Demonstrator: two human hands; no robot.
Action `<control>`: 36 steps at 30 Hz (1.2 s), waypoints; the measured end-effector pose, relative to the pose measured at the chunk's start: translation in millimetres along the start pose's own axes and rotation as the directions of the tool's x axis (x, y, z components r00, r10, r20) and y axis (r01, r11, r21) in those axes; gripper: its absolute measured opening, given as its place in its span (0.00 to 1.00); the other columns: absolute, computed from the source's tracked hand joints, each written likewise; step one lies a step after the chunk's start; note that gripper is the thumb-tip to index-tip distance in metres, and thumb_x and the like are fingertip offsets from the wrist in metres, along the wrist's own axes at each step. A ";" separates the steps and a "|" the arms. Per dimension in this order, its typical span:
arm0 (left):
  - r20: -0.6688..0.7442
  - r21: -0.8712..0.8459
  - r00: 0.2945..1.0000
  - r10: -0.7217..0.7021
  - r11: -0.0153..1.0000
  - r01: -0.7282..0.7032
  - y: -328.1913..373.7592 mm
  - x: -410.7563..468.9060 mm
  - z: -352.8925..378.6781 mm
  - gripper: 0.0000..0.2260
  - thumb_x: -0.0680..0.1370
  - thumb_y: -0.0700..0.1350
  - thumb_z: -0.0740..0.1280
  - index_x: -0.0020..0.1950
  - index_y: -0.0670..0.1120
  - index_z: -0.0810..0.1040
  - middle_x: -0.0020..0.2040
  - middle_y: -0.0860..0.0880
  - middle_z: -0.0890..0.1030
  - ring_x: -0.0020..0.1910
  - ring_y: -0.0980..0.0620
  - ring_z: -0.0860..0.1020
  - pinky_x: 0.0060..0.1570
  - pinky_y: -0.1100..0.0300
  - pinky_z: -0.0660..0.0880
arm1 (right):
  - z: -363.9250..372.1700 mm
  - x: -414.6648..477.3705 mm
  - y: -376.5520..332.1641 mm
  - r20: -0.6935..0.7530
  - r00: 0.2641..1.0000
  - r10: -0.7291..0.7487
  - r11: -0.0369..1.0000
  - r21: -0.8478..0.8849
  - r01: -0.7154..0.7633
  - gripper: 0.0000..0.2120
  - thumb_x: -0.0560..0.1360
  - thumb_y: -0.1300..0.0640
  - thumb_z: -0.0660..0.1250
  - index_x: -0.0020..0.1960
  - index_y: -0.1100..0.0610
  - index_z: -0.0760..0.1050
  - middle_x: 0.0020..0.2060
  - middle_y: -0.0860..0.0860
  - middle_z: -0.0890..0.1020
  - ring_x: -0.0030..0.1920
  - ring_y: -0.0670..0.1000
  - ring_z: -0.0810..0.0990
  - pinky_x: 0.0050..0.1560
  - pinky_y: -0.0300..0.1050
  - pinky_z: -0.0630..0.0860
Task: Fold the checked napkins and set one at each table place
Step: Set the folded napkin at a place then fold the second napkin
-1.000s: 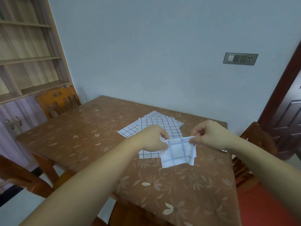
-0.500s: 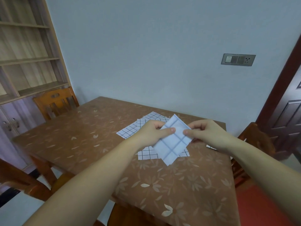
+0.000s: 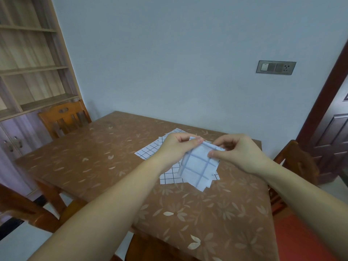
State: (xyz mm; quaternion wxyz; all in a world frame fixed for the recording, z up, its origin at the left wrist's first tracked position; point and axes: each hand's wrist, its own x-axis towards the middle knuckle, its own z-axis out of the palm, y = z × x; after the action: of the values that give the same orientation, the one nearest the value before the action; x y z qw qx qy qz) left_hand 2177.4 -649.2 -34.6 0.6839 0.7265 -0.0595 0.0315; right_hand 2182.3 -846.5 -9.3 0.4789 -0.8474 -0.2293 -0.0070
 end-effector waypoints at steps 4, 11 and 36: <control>-0.009 -0.012 1.000 -0.013 1.000 0.013 -1.8 0.5 -1.2 0.03 0.76 0.45 0.71 0.45 0.47 0.85 0.40 0.52 0.85 0.40 0.57 0.82 0.44 0.63 0.76 | -3.3 -1.5 -2.0 0.068 0.998 0.004 0.996 0.093 -0.010 0.01 0.72 0.62 0.75 0.42 0.59 0.84 0.35 0.53 0.85 0.35 0.47 0.81 0.39 0.33 0.75; -0.011 -0.058 1.000 -0.029 0.998 0.028 -1.6 -1.4 2.7 0.23 0.72 0.52 0.74 0.46 0.31 0.78 0.42 0.43 0.80 0.40 0.49 0.79 0.46 0.55 0.74 | -7.7 -0.5 0.2 0.075 0.995 0.065 0.984 0.161 -0.077 0.07 0.76 0.62 0.68 0.44 0.61 0.85 0.41 0.59 0.85 0.37 0.49 0.80 0.43 0.42 0.77; 0.103 0.317 0.993 -0.066 0.948 0.030 10.0 -12.7 23.4 0.13 0.74 0.50 0.74 0.33 0.44 0.79 0.30 0.49 0.73 0.30 0.53 0.70 0.30 0.62 0.64 | 0.6 6.6 -16.0 0.022 1.000 0.017 0.997 -0.075 -0.015 0.07 0.73 0.55 0.72 0.38 0.56 0.82 0.29 0.46 0.82 0.31 0.41 0.78 0.34 0.34 0.72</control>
State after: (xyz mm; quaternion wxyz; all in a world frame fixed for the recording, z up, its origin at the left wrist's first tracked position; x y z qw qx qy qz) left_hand 2162.7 -672.6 -27.8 0.5556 0.8280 -0.0742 -0.0169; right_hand 2181.8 -836.5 4.9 0.4442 -0.8665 -0.2276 -0.0019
